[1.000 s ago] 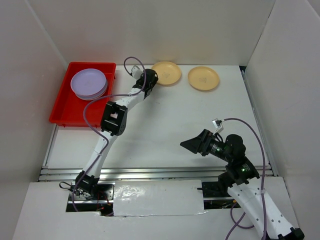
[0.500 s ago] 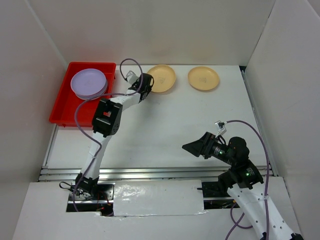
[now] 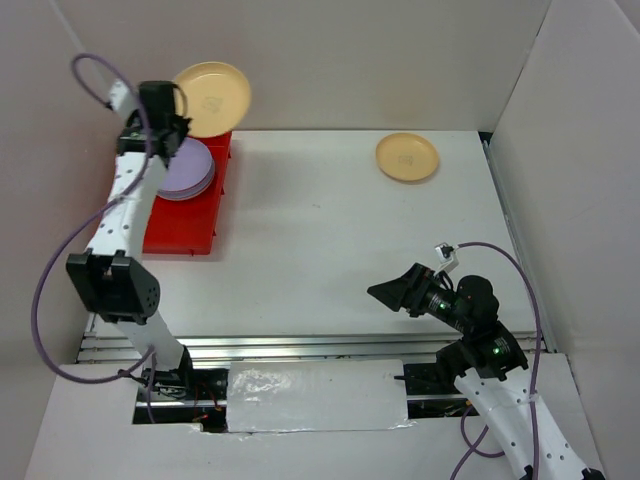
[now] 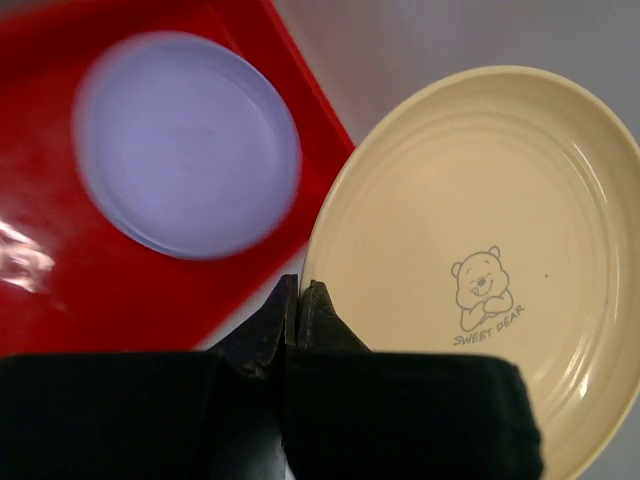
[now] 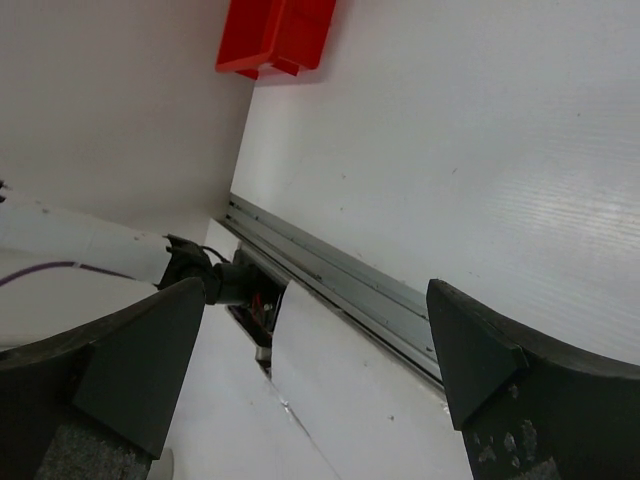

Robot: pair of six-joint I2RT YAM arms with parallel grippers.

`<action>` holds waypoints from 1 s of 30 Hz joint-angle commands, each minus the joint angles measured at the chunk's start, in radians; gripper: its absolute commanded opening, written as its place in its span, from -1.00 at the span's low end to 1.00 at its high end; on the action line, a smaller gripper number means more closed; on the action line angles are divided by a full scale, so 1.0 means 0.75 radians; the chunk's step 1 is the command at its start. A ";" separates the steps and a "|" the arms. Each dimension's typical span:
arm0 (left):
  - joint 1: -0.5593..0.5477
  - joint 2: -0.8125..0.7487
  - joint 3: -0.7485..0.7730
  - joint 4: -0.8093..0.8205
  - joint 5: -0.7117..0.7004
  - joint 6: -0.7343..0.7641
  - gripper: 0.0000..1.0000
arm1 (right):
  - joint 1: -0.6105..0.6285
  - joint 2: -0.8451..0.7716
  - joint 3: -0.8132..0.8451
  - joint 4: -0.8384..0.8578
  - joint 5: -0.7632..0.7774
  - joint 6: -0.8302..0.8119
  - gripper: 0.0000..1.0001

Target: Place the plates into the plastic bin on the countertop

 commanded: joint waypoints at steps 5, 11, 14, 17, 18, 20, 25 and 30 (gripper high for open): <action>0.381 0.017 -0.007 -0.201 0.101 0.249 -1.00 | 0.007 0.000 0.112 -0.098 0.093 -0.014 1.00; 0.486 0.220 0.123 -0.174 0.171 0.350 -1.00 | 0.007 0.000 0.198 -0.167 0.117 -0.022 1.00; 0.506 0.334 0.202 -0.184 0.191 0.372 -1.00 | 0.009 0.017 0.221 -0.184 0.130 -0.035 1.00; 0.519 0.440 0.313 -0.231 0.201 0.372 -1.00 | 0.009 0.035 0.235 -0.198 0.142 -0.047 1.00; 0.523 0.461 0.333 -0.245 0.206 0.370 -1.00 | 0.009 0.039 0.243 -0.200 0.144 -0.051 1.00; 0.527 0.498 0.366 -0.254 0.228 0.370 -1.00 | 0.009 0.047 0.249 -0.198 0.138 -0.055 1.00; 0.513 0.423 0.289 -0.203 0.291 0.389 0.99 | 0.011 0.096 0.266 -0.145 0.119 -0.067 1.00; 0.494 0.251 0.292 -0.237 0.373 0.450 0.99 | 0.013 0.215 0.231 0.002 0.125 -0.080 1.00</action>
